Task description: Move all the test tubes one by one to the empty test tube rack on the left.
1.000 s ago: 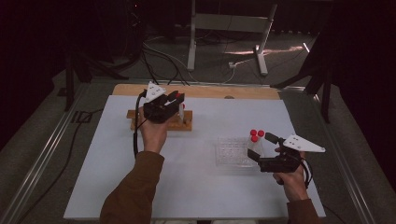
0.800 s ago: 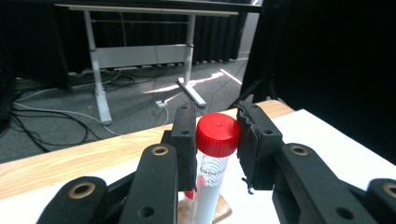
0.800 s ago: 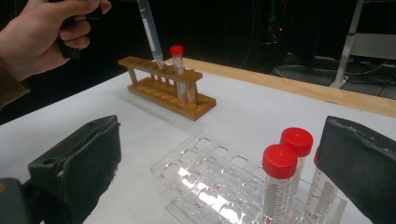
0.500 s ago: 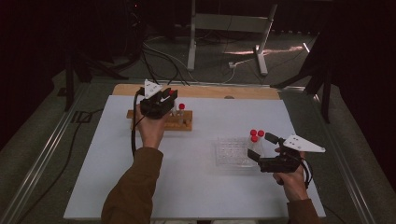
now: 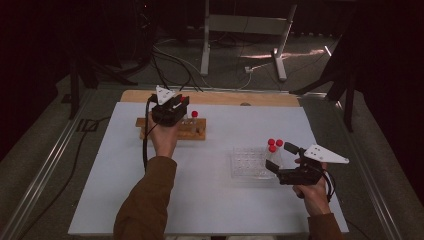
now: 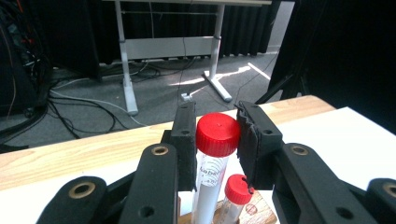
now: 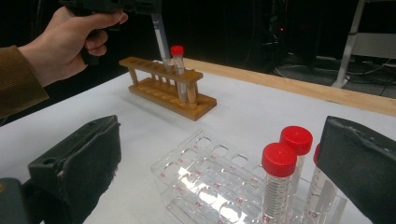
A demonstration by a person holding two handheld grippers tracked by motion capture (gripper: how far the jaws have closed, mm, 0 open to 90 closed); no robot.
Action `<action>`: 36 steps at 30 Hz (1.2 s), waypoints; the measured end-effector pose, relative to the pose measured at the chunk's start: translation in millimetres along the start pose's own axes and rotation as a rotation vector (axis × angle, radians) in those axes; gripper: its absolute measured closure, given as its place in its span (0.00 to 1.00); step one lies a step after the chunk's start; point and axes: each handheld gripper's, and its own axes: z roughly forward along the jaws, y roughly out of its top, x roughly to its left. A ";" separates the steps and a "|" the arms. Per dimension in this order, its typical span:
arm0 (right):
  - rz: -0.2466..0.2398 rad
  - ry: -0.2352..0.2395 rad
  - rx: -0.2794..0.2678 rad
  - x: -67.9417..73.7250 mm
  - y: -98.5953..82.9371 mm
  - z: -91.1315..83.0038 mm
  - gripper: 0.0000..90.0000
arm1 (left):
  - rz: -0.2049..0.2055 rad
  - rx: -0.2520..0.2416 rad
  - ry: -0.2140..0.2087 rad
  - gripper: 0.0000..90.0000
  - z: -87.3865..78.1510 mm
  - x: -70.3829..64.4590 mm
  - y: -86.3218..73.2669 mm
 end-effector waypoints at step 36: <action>-0.003 0.002 -0.005 -1.1 0.4 -1.6 0.00 | -0.017 0.108 0.038 0.78 18.3 3.4 -45.4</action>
